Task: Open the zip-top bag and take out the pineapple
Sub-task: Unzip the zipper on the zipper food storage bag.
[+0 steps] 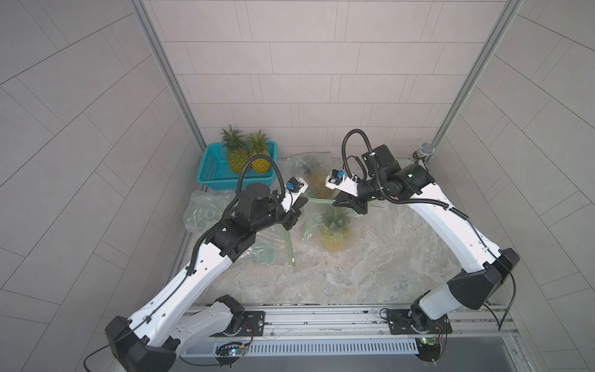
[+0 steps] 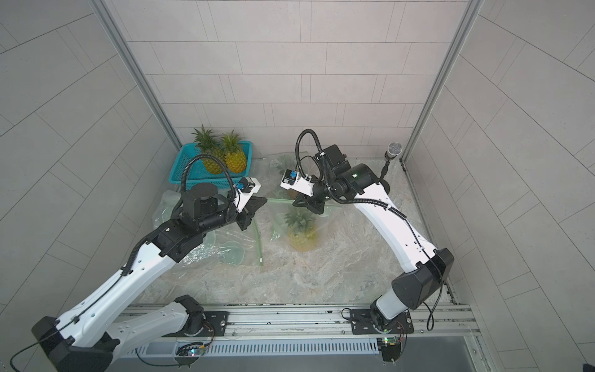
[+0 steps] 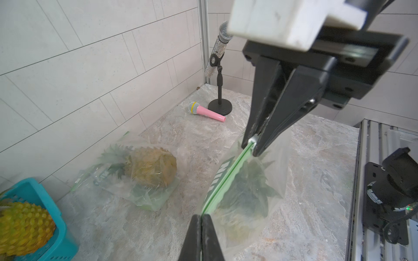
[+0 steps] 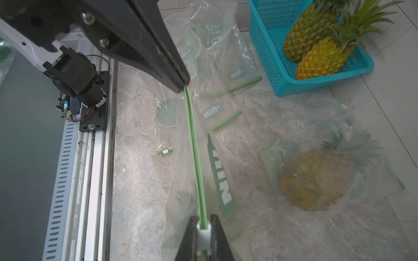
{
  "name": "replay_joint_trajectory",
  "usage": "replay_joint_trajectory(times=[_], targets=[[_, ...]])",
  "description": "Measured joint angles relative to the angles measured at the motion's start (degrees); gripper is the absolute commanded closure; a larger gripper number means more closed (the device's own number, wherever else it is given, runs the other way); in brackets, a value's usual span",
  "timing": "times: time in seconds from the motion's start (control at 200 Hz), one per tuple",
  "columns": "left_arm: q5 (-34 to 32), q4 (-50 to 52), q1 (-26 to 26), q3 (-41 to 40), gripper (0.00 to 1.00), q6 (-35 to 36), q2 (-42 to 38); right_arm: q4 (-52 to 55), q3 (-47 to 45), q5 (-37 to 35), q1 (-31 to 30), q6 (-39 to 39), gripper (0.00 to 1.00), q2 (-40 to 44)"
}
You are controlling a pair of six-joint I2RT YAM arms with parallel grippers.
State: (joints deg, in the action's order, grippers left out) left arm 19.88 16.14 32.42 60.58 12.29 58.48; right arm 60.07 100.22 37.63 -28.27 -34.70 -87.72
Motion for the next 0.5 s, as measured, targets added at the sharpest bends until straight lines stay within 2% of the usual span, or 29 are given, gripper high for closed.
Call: replay_joint_trajectory(times=[0.5], targets=[[-4.2,-1.3,-1.1,-1.8,1.00,-1.5,-1.1,4.5,-0.5,-6.0,1.6,0.3,0.94,2.5]])
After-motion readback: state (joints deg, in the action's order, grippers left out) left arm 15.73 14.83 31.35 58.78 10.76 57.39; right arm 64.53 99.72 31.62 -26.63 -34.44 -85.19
